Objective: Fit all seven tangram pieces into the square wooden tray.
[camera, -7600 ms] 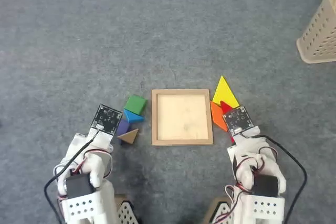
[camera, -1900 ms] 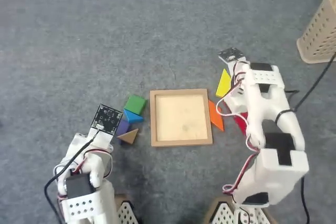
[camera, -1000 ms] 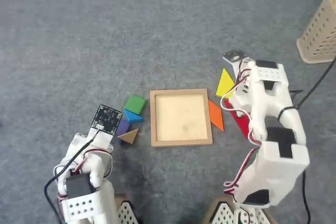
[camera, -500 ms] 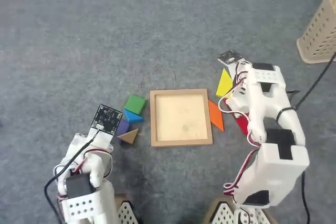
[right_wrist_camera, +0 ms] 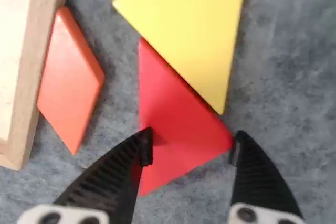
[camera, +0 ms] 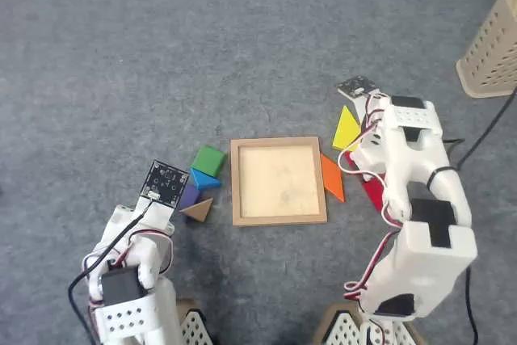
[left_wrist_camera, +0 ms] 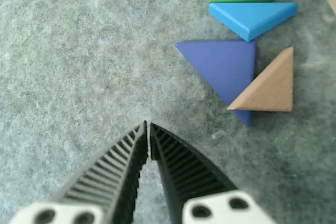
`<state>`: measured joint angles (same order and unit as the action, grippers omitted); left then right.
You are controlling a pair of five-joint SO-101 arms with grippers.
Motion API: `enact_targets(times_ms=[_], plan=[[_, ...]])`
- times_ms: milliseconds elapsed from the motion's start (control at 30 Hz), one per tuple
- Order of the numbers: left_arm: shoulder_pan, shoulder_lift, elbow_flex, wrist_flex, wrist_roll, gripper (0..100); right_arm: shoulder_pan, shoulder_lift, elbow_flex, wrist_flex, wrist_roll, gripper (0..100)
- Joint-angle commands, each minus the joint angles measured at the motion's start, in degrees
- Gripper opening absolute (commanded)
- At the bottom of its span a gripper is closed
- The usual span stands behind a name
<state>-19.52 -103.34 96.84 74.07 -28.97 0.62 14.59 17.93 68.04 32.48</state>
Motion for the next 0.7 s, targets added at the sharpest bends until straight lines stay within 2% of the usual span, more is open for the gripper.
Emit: enact_targets(times_ms=[0,300,467,567,667], plan=[[-0.18,-0.70,-0.22,0.18,-0.53,1,-0.04,-7.43,6.95,-3.12,-2.90,15.9],[-0.18,-0.70,-0.22,0.18,-0.53,1,-0.22,-20.70,12.84,-4.26,-6.15,10.1],[-0.18,-0.70,-0.22,0.18,-0.53,1,-4.97,-22.37,12.84,-1.45,-6.15,10.8],[-0.18,-0.70,-0.22,0.18,-0.53,1,-9.45,-22.29,13.01,1.10,-6.15,16.8],[-0.18,-0.70,-0.22,0.18,-0.53,1,-10.86,-22.11,13.36,1.36,-6.51,26.0]])
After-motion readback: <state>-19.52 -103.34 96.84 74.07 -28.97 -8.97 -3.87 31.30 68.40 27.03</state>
